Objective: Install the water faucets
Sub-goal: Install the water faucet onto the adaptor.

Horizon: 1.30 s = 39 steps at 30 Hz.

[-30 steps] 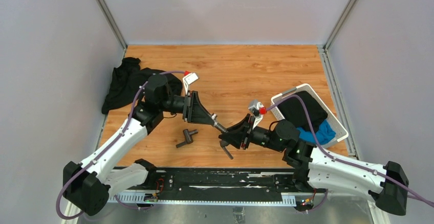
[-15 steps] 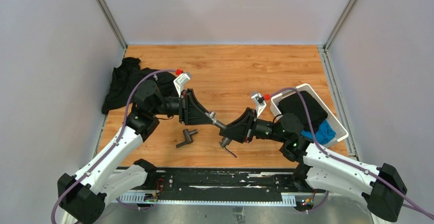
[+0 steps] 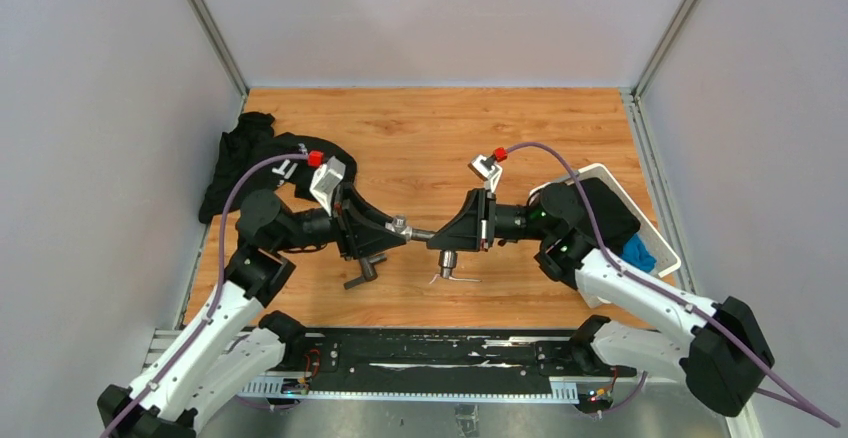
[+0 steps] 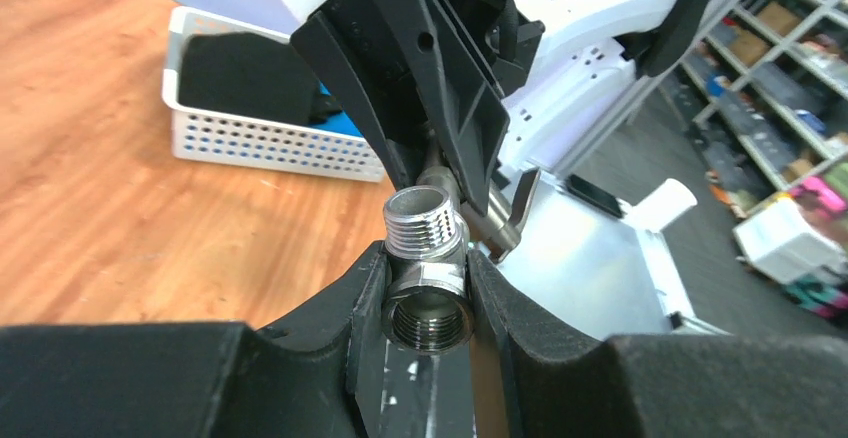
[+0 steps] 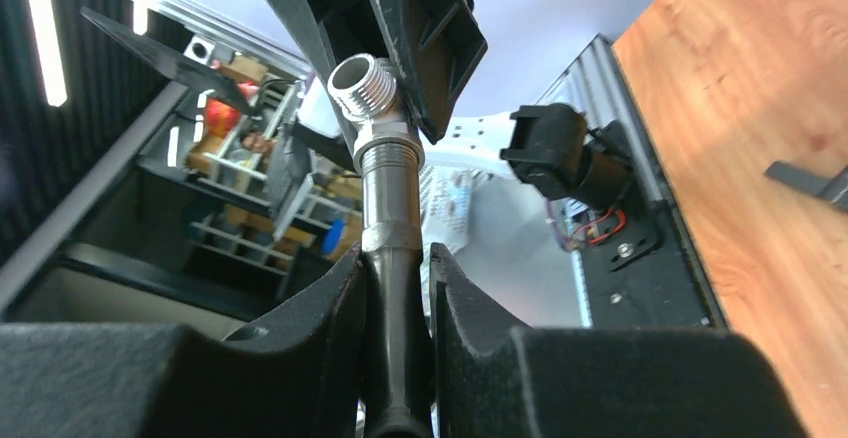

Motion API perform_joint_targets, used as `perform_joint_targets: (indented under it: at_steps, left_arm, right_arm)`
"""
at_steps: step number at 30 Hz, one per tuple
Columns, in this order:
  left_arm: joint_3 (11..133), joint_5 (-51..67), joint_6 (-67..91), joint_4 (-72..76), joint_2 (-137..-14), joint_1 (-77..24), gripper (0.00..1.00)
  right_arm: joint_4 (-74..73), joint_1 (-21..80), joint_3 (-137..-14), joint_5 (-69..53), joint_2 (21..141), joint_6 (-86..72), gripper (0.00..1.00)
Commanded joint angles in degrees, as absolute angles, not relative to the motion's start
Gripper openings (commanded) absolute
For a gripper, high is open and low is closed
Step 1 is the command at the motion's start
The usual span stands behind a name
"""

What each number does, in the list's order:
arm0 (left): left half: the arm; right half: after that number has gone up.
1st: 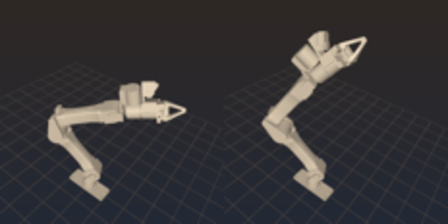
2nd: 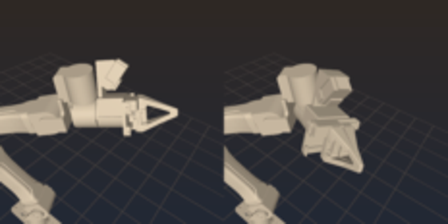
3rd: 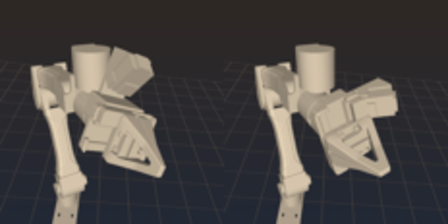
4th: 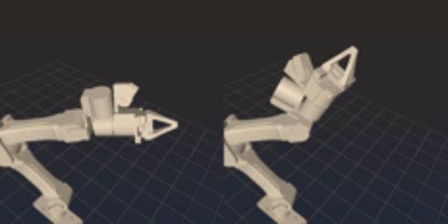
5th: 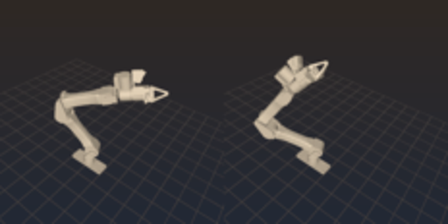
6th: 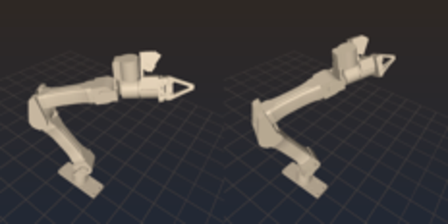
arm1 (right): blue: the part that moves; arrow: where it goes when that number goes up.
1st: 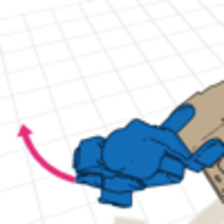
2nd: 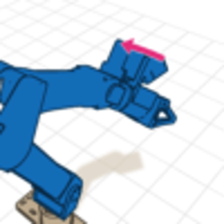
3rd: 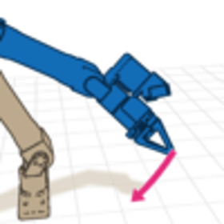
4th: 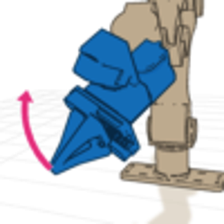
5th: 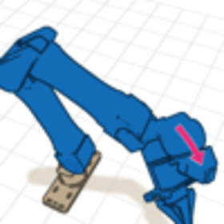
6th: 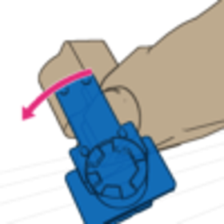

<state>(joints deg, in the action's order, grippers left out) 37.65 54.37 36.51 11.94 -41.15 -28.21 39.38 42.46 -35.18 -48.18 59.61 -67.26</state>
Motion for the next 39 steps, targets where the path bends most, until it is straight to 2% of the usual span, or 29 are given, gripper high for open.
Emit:
perform_joint_targets:
  at_steps: [1, 7, 19, 29, 34, 39]
  left_arm:
    - [34.5, 49.5, 28.6, 12.8, -35.8, -29.6, 0.00]
    - [30.0, 43.2, 28.0, 15.8, -29.6, -29.5, 0.00]
    - [26.8, 41.2, 22.9, 17.2, -29.2, -29.5, 0.00]
    - [23.6, 37.2, 23.3, 17.1, -29.9, -29.5, 0.00]
    - [23.1, 34.0, 26.1, 17.1, -31.7, -29.5, 0.00]
    - [21.9, 30.3, 28.0, 17.1, -31.0, -29.5, 0.00]
  right_arm:
    - [47.0, 39.6, -37.7, -50.8, 64.4, -84.7, 0.00]
    - [53.8, 39.1, -38.4, -54.2, 69.8, -94.9, 0.00]
    - [76.3, 39.1, -38.1, -57.1, 81.7, -118.8, 0.00]
    - [75.9, 39.1, -36.3, -55.2, 82.1, -120.3, 0.00]
    - [78.0, 39.1, -35.2, -54.7, 83.4, -120.3, 0.15]
    - [78.3, 39.1, -34.2, -54.6, 83.8, -119.8, 0.23]
